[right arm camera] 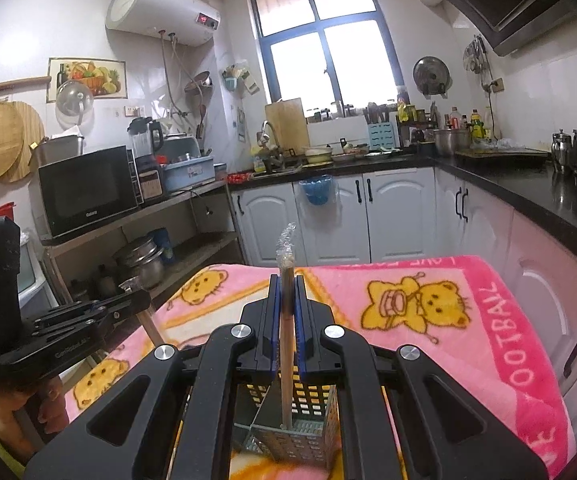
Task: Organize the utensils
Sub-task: 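Lower both chopsticks into the basket compartments and open both grippers, then withdraw both open grippers from the basket toward the chopstick pile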
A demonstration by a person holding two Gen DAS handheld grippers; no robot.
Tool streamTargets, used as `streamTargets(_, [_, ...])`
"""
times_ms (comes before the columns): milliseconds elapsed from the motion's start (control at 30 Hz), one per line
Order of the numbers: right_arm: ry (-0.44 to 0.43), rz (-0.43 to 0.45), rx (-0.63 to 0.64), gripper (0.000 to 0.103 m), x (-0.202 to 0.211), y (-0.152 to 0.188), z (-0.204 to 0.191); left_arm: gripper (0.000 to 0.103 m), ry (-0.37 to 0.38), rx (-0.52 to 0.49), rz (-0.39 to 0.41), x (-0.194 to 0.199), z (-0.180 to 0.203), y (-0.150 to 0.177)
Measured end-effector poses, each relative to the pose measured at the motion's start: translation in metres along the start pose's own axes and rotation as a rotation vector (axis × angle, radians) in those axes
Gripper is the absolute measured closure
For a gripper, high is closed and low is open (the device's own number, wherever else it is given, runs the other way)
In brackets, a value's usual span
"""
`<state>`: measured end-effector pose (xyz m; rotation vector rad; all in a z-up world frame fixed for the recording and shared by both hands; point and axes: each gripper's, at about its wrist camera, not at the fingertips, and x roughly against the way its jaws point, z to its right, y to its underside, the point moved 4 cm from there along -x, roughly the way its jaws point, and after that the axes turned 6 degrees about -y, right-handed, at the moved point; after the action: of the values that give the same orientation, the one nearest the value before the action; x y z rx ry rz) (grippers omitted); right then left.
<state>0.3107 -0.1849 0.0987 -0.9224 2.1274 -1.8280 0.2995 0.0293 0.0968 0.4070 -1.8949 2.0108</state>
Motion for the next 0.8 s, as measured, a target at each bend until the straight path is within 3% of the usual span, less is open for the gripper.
streamTargets(67, [0.001,-0.005,-0.006,0.094,0.0,0.002,0.002,0.1,0.004,0.005,-0.005,0.0,-0.002,0.003])
streamTargets(133, [0.008,-0.011,-0.013,0.074,0.001,0.004,0.003,0.1,0.006,0.007,-0.009,0.0,-0.002,0.004])
streamTargets(167, [0.016,-0.008,-0.014,0.07,0.002,0.005,0.005,0.1,0.007,0.007,-0.01,0.0,-0.003,0.005])
streamTargets(367, [0.021,-0.014,-0.031,0.065,0.009,0.011,0.01,0.098,0.008,0.01,-0.012,0.001,-0.004,0.008])
streamTargets(467, [0.025,-0.017,-0.034,0.06,0.012,0.013,0.012,0.079,0.006,0.014,-0.013,0.002,-0.005,0.01])
streamTargets(800, [0.018,-0.04,-0.045,0.049,0.025,0.024,0.01,0.046,0.014,0.023,-0.013,0.014,-0.006,0.018])
